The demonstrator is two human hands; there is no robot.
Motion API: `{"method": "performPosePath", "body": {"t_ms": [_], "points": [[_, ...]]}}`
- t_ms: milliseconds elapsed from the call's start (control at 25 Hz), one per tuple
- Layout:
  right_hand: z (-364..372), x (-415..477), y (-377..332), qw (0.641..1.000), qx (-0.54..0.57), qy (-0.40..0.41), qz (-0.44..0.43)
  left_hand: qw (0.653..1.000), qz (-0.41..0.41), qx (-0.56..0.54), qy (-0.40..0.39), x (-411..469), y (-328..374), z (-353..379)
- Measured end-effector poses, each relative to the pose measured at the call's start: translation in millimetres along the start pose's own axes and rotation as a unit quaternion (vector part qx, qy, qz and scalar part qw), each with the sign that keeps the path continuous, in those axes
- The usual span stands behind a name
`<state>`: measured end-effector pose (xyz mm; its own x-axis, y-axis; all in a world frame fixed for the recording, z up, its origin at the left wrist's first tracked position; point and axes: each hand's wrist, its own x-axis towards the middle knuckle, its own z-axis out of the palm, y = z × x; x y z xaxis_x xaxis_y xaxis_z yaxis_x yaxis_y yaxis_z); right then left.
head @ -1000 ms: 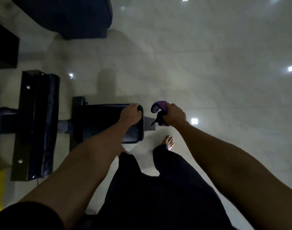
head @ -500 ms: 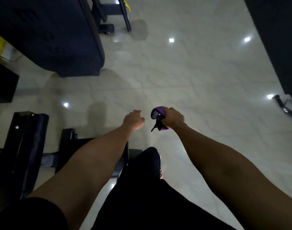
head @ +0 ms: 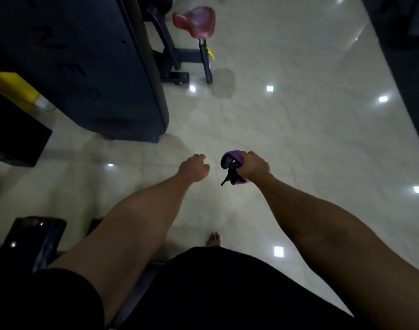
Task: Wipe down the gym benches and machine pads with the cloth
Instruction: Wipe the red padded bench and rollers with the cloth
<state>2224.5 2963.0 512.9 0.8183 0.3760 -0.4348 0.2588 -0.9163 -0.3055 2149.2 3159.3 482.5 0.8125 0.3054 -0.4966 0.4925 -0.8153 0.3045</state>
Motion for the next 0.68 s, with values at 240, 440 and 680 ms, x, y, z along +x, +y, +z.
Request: {"method": "performPosePath", "body": {"t_ms": [240,440,680], "points": [[-85.7,122.3,-26.0,0.999,-0.004,0.031,-0.035,0.999,-0.016,-0.029,0.04,105.7,26.7,-83.3],[-150.4,248.1,-28.5,0.996,-0.025,0.036,-0.077,0.995,-0.035,-0.054,0.079,210.3,65.1,-140.6],[-236.0,379.2,-37.7,0.99,-0.04,0.033,-0.134,0.984,-0.085,-0.111,0.112,314.3,105.9,-206.5]]}}
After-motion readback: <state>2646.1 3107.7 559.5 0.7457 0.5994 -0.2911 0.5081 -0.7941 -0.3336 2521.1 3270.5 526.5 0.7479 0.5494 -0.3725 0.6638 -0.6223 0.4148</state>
